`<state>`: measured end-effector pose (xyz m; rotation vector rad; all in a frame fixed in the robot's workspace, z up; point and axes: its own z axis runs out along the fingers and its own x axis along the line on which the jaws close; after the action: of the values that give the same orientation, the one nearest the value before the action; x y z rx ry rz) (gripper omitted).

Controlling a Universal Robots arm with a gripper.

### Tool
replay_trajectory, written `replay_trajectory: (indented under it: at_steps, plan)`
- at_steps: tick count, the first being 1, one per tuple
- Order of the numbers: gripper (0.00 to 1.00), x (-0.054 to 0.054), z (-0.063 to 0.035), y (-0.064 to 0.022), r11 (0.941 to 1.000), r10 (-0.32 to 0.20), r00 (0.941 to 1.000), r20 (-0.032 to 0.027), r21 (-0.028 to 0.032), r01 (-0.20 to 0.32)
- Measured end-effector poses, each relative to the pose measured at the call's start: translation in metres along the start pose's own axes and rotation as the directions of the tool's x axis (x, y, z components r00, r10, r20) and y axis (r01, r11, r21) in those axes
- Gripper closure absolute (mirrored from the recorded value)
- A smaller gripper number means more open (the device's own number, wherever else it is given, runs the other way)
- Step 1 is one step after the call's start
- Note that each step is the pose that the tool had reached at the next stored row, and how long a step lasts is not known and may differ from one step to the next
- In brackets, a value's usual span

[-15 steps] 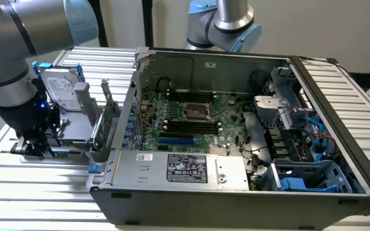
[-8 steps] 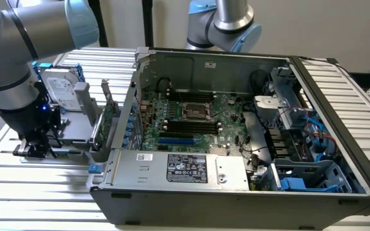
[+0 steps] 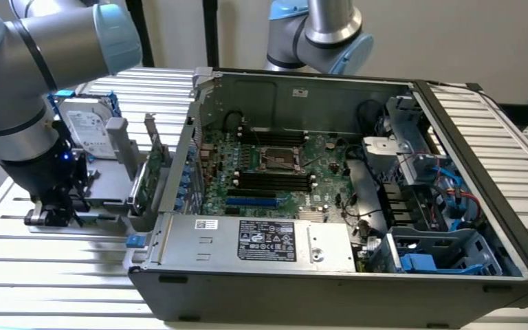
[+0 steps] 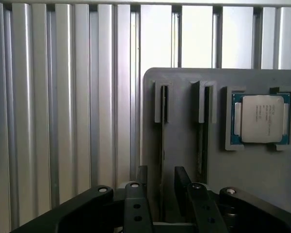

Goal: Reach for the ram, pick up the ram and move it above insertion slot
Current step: 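Pick up the ram and move it above insertion slot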

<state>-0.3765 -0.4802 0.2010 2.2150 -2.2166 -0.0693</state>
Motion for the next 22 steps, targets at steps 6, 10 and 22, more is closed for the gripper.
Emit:
replay_trajectory:
  at_steps: [6, 10, 22]
  plan:
    - [0.64, 0.0001, 0.0038, -0.0001, 1.0000, -0.005, 1.0000, 0.0067, -0.0032, 0.005]
    - [0.73, 0.0002, 0.0051, -0.0002, 1.0000, -0.005, 1.0000, 0.0067, -0.0050, 0.005]
    - [0.87, 0.0001, 0.0052, -0.0002, 1.0000, -0.007, 1.0000, 0.0071, -0.0046, 0.007]
